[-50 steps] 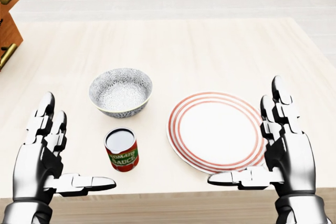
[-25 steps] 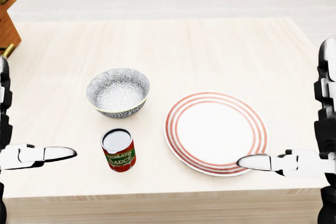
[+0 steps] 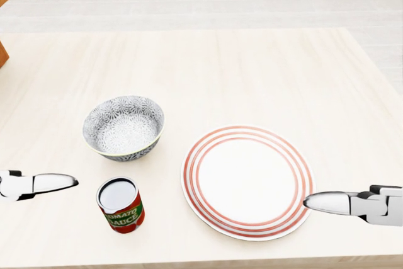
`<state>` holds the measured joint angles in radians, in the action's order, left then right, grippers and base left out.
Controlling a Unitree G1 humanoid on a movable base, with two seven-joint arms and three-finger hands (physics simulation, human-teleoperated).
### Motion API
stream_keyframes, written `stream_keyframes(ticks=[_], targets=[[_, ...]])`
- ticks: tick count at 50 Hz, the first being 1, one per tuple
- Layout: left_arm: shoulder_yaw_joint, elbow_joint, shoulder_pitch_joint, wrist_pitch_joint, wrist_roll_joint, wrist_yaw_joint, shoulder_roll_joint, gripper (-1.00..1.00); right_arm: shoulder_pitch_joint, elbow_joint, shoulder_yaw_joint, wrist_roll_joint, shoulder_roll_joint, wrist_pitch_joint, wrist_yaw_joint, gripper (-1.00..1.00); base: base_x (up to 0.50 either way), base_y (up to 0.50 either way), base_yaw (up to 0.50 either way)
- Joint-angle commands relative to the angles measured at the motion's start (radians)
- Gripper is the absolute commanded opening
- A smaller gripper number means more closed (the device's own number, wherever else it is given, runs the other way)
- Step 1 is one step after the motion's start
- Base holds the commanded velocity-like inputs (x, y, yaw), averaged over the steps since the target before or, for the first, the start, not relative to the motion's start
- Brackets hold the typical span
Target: Put the bowl on the plate.
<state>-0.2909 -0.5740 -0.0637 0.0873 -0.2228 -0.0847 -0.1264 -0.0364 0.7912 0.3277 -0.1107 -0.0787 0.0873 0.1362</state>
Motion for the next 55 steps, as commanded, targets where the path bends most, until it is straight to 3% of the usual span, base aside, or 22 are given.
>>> stream_keyframes(ticks=[1,15,55], targets=[[-0.007,-0.011,0.007,0.000,0.000,-0.006,0.002,1.00,-0.014,0.011,0.009,0.005,0.007,0.000,0.015,1.00,0.00,0.00,0.00],[-0.014,0.009,0.002,0.000,-0.003,-0.013,-0.001,1.00,-0.005,0.001,0.004,0.000,0.007,0.000,0.018,1.00,0.00,-0.28,0.00],[-0.034,0.000,0.000,0.000,-0.027,-0.010,-0.015,1.00,-0.014,0.010,0.005,0.018,0.011,0.000,0.029,1.00,0.09,-0.02,0.00]])
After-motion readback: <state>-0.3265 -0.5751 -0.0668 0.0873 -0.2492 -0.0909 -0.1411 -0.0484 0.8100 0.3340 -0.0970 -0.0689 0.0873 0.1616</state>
